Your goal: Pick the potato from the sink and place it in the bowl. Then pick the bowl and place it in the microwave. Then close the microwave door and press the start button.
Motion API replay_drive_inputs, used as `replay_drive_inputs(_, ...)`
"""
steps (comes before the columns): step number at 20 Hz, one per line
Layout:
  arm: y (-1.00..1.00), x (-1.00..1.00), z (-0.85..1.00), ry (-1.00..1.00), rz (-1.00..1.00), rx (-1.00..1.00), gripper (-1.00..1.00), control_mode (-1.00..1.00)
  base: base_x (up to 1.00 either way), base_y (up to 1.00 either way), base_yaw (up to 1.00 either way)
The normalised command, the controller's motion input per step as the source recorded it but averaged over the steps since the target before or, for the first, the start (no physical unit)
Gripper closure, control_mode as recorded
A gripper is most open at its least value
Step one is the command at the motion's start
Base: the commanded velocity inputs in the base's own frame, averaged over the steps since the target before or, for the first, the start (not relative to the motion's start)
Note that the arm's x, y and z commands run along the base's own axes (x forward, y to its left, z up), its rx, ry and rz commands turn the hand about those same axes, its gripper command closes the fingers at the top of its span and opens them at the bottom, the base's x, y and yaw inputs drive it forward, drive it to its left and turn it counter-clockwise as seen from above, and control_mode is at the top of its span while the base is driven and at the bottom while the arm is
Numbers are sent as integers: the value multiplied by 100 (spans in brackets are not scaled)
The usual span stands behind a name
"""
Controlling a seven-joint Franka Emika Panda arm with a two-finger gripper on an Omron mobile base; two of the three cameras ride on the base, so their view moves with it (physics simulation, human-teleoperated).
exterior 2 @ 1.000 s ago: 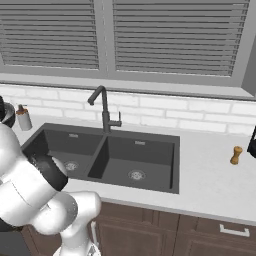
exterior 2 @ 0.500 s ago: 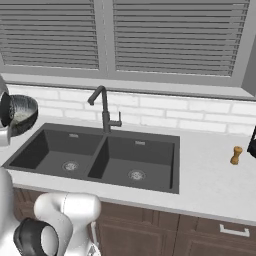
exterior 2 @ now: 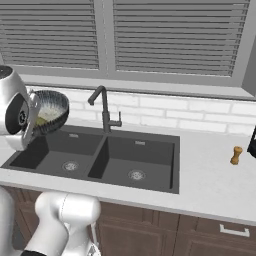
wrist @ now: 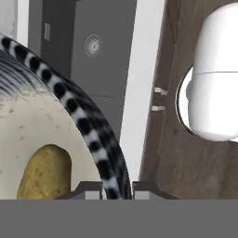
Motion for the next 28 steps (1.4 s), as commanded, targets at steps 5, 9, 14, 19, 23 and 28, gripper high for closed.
replay_drive_inputs(5, -97, -31, 29, 1, -17, 0, 100, -100, 0, 0, 0)
replay_drive_inputs(9, -54, -27, 23, -4, -7, 0, 100, -100, 0, 0, 0)
replay_drive_inputs(14, -20, -46, 48, -5, -4, 0, 100, -100, 0, 0, 0)
replay_drive_inputs(19, 0, 0, 0, 0, 0, 0, 100, 100, -74, 2, 9)
replay_drive_inputs(23, 0, 0, 0, 0, 0, 0, 100, 100, -100, 11, 27)
replay_drive_inputs(28, 0, 0, 0, 0, 0, 0, 100, 100, -100, 24, 27)
